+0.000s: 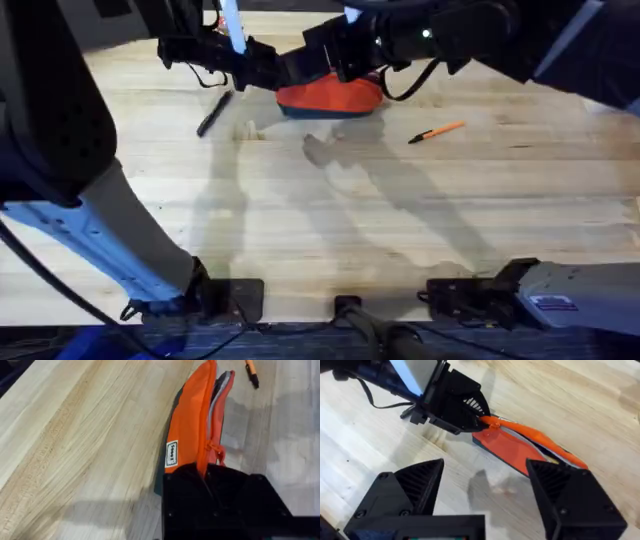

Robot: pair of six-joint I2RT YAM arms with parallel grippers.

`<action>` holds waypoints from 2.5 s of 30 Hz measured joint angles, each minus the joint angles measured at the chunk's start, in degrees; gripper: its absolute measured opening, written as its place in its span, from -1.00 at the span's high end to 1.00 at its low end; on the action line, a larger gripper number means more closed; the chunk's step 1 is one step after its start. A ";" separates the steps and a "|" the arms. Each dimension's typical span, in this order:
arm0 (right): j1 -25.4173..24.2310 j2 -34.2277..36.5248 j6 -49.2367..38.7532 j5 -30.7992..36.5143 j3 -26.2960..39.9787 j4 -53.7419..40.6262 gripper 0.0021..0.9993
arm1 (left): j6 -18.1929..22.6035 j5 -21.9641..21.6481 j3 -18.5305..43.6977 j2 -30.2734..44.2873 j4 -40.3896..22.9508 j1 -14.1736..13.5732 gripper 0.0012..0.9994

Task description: Unzip the bag, pick up the pens from the table one at a time and place them inside, then zip the bag closed.

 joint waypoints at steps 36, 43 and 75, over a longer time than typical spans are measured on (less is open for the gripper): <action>-5.74 -0.02 -11.48 -4.42 8.31 -14.87 -0.99 | -0.37 -7.64 9.97 -4.40 -23.40 0.30 -0.99; -12.14 0.09 -18.24 -8.00 9.31 -15.79 -0.99 | -0.39 -10.07 14.13 -10.93 -34.42 0.66 -0.99; -12.81 14.35 -60.54 -9.11 9.44 -8.96 0.94 | -0.39 -15.02 14.40 -23.61 -40.87 0.66 -0.99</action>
